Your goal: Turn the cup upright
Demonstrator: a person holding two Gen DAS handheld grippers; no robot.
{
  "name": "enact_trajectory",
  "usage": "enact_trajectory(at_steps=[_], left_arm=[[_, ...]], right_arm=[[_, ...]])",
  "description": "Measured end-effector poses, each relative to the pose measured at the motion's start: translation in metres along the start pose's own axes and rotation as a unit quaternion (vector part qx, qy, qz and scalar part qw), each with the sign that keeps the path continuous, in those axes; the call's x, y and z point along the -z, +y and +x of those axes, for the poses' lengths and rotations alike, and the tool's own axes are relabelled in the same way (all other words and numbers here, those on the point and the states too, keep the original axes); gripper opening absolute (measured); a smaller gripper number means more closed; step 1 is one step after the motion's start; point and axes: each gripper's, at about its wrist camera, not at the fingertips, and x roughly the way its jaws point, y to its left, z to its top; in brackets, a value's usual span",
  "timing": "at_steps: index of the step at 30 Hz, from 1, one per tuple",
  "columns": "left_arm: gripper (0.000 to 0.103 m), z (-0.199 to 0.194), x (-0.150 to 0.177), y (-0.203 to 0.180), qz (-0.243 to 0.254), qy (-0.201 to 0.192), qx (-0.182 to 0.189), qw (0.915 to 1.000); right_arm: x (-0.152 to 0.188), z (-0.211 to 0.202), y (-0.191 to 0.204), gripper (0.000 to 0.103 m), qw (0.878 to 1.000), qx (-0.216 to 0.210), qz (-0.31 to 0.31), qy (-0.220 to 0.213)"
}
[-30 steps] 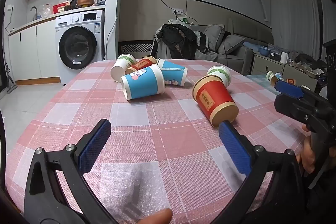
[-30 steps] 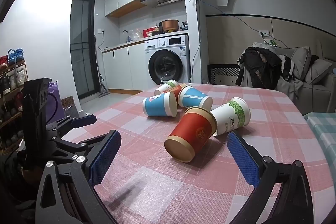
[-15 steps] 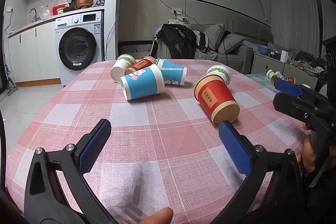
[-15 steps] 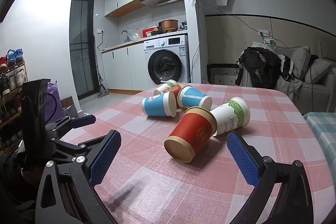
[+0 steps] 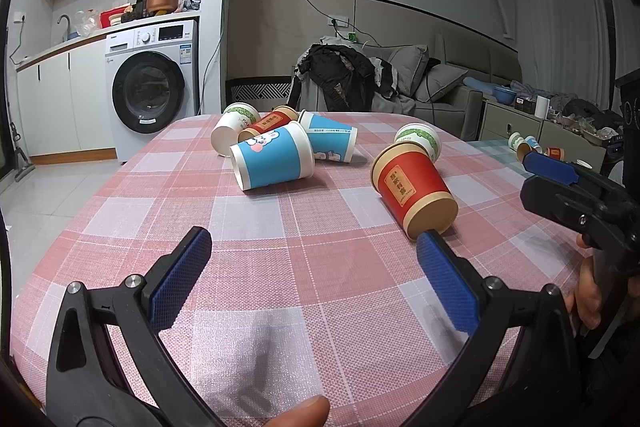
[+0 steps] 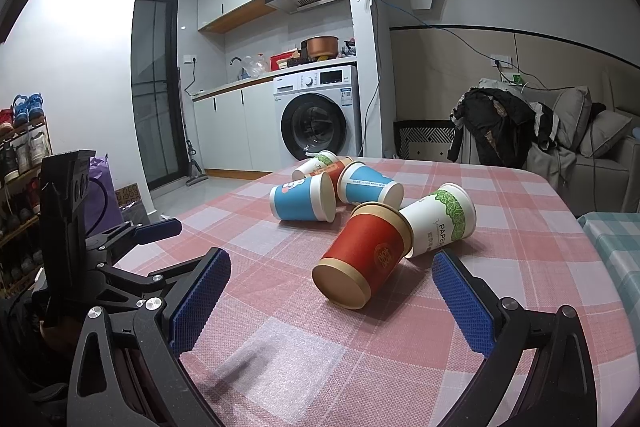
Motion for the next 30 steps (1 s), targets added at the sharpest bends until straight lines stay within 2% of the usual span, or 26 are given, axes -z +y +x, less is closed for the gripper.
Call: enact_trajectory(at_steps=[30], left_arm=[[0.102, 0.0011, -0.0002, -0.0002, 0.002, 0.001, -0.001, 1.0]], right_arm=[[0.0018, 0.001, 0.0024, 0.103, 1.0, 0.003, -0.006, -0.001]])
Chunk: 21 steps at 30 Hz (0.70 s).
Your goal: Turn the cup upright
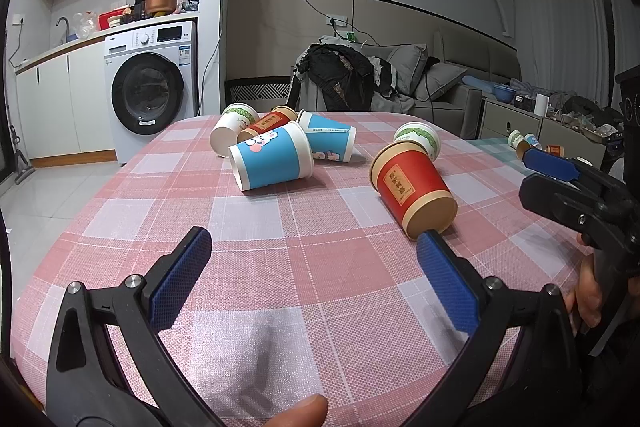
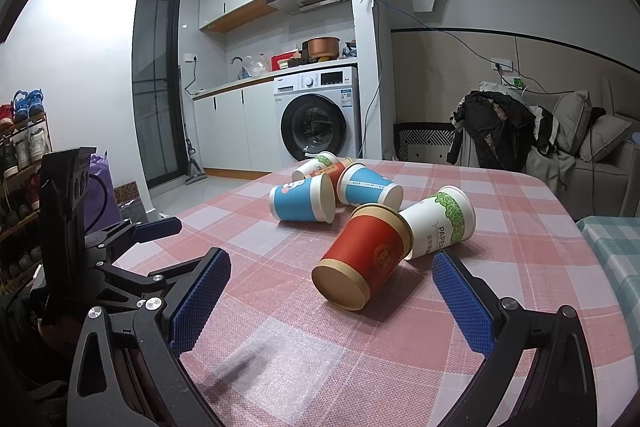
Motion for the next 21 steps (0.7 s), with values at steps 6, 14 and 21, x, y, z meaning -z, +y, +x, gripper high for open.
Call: enact_trajectory(at_steps=[6, 14, 21], left_arm=[[0.102, 0.0002, -0.0001, -0.0001, 0.001, 0.0, 0.0, 1.0], [0.102, 0.0001, 0.0, -0.0002, 0.001, 0.0, 0.0, 1.0], [0.102, 0.0005, 0.0003, -0.0007, 0.002, 0.001, 0.0, 1.0]], right_arm=[[0.0003, -0.0001, 0.0006, 0.103, 1.0, 0.0, 0.0, 0.0], [0.0002, -0.0001, -0.0003, 0.103, 1.0, 0.001, 0.001, 0.001], [-0.0007, -0.0016, -0.0034, 0.103, 1.0, 0.008, 0.01, 0.001]])
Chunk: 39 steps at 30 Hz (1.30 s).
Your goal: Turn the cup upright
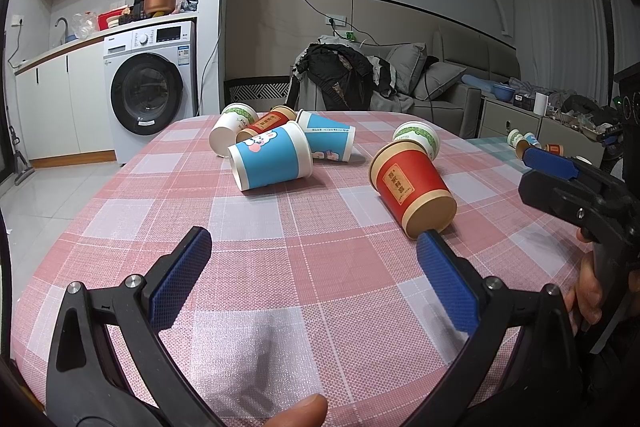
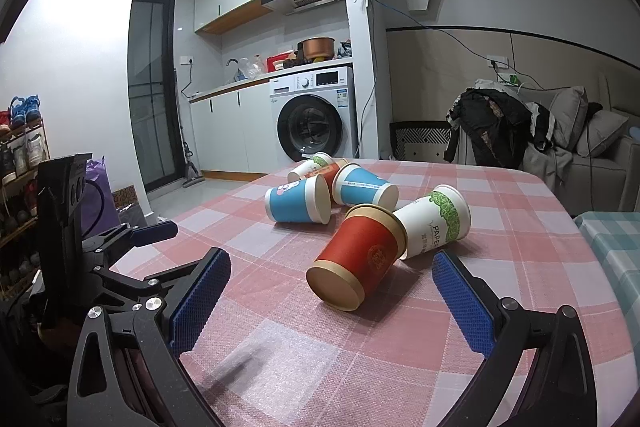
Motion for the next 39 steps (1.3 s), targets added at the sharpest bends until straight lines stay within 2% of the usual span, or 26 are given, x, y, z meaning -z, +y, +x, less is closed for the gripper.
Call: enact_trajectory(at_steps=[6, 16, 27, 34, 39], left_arm=[[0.102, 0.003, 0.001, 0.001, -0.001, 0.01, 0.001, 0.9999], [0.102, -0.005, -0.006, 0.003, 0.0, 0.002, -0.002, 1.0], [0.102, 0.002, -0.031, -0.008, -0.025, 0.029, 0.006, 0.9992], [0.102, 0.015, -0.045, -0.038, 0.008, 0.03, 0.015, 0.9994], [0.102, 0.034, -0.048, -0.057, 0.033, 0.049, 0.023, 0.998]], right_arm=[[-0.001, 0.002, -0.003, 0.103, 1.0, 0.006, 0.005, 0.003], [-0.001, 0.002, -0.006, 0.103, 1.0, 0.014, 0.008, 0.007], [-0.005, -0.002, -0.028, 0.103, 0.996, 0.077, 0.026, 0.024], [-0.007, -0.015, -0.041, 0.103, 0.995, 0.086, 0.041, 0.021], [-0.007, -0.012, -0.055, 0.103, 0.993, 0.092, 0.067, 0.036]])
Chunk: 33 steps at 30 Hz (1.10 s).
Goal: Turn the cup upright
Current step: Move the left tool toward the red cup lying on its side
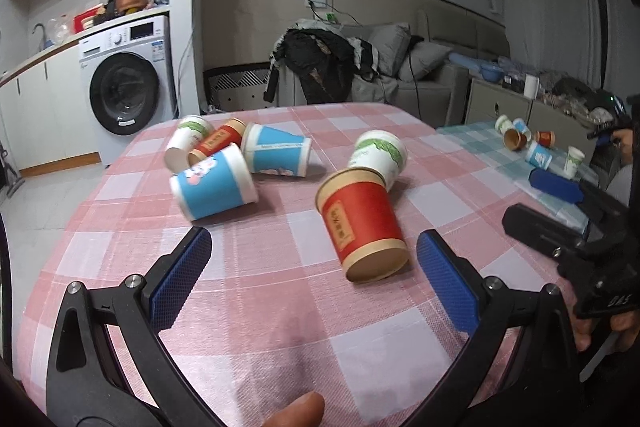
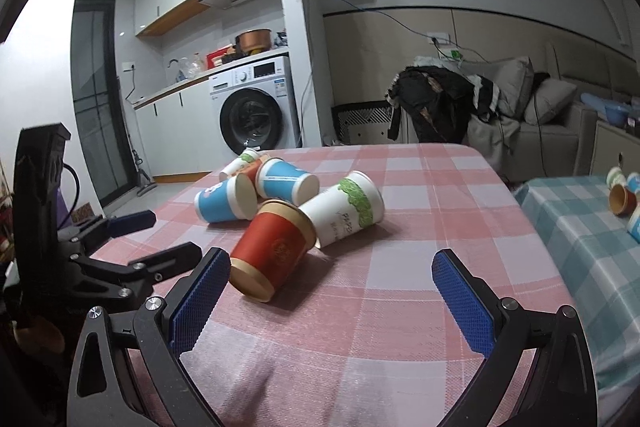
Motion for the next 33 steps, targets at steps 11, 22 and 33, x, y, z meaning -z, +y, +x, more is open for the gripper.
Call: enact_trajectory(at_steps=[11, 22, 33], left_arm=[[0.102, 0.048, -0.008, -0.014, -0.011, 0.044, -0.001, 0.999], [0.102, 0.091, -0.015, -0.024, -0.004, 0.089, -0.017, 0.9959], [0.096, 0.118, -0.02, -0.023, -0.02, 0.121, -0.011, 0.9924]], right_arm=[[0.001, 0.007, -0.008, 0.103, 1.0, 0.012, 0.021, 0.015], [-0.002, 0.003, -0.009, 0.103, 1.0, 0.018, 0.024, -0.003], [-0.001, 0.001, -0.007, 0.103, 1.0, 0.013, 0.019, -0.008]])
